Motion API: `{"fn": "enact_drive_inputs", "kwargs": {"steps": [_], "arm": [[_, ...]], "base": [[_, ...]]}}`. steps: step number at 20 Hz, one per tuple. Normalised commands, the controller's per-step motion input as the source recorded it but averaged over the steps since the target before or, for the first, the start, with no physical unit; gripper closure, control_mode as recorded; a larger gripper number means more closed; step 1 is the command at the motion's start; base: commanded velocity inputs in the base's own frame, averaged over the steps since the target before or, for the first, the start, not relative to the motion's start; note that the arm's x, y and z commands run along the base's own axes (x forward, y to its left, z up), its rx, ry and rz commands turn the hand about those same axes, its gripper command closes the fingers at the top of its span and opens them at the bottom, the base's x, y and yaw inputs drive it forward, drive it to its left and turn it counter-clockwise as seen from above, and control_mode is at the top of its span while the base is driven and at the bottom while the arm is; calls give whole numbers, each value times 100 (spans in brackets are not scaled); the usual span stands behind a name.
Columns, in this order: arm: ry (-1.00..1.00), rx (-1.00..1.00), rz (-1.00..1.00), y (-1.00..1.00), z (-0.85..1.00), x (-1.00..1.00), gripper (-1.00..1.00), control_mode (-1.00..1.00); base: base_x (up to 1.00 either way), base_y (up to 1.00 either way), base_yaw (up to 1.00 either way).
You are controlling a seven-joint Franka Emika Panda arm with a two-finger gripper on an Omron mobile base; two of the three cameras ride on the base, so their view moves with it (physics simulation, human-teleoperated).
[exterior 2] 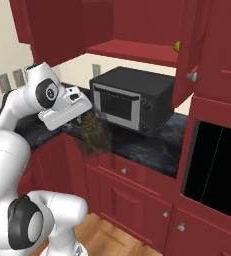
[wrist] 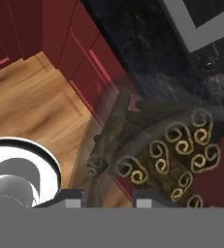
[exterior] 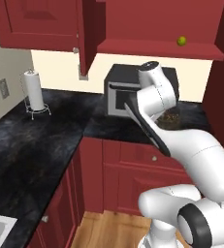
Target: Pick the jar and candle from the dining table and place them in the open cabinet. Close the cabinet after placing the objects.
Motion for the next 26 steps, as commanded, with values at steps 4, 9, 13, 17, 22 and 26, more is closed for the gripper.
{"fn": "enact_drive_inputs", "kwargs": {"steps": [4,9,13,17,22,26], "arm": [[0,0,0,0,0,0,100,100],[0,0,0,0,0,0,100,100],[0,0,0,0,0,0,100,100],[0,0,0,0,0,0,100,100],[0,0,0,0,0,0,100,100],[0,0,0,0,0,0,100,100]], "base": [[60,42,-7],[66,16,-6],[57,1,-1],[29,0,0],[40,0,0],[27,-1,0]]}}
